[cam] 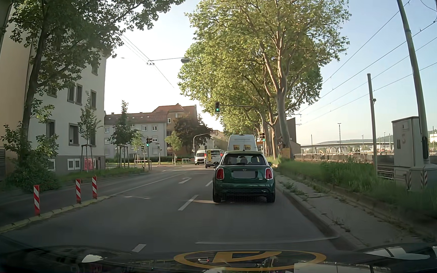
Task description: Follow the waypoints while adhering to traffic rules and regulations
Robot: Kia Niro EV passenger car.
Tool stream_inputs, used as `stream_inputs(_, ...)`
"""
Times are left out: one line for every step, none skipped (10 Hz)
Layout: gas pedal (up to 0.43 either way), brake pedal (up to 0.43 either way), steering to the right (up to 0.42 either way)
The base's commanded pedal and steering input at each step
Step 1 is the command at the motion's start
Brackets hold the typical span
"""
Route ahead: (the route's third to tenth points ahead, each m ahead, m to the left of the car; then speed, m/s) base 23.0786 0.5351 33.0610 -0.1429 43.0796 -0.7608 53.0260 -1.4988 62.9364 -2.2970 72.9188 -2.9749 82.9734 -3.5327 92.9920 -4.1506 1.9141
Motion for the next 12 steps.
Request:
stream_inputs(0.319, 0.0, -0.027)
stream_inputs(0.339, 0.0, -0.023)
stream_inputs(0.35, 0.0, -0.015)
stream_inputs(0.358, 0.0, -0.011)
stream_inputs(0.37, 0.0, -0.01)
stream_inputs(0.398, 0.0, -0.01)
stream_inputs(0.409, 0.0, -0.004)
stream_inputs(0.409, 0.0, 0.004)
stream_inputs(0.409, 0.0, 0.012)
stream_inputs(0.409, 0.0, 0.018)
stream_inputs(0.409, 0.0, 0.02)
stream_inputs(0.39, 0.0, 0.02)
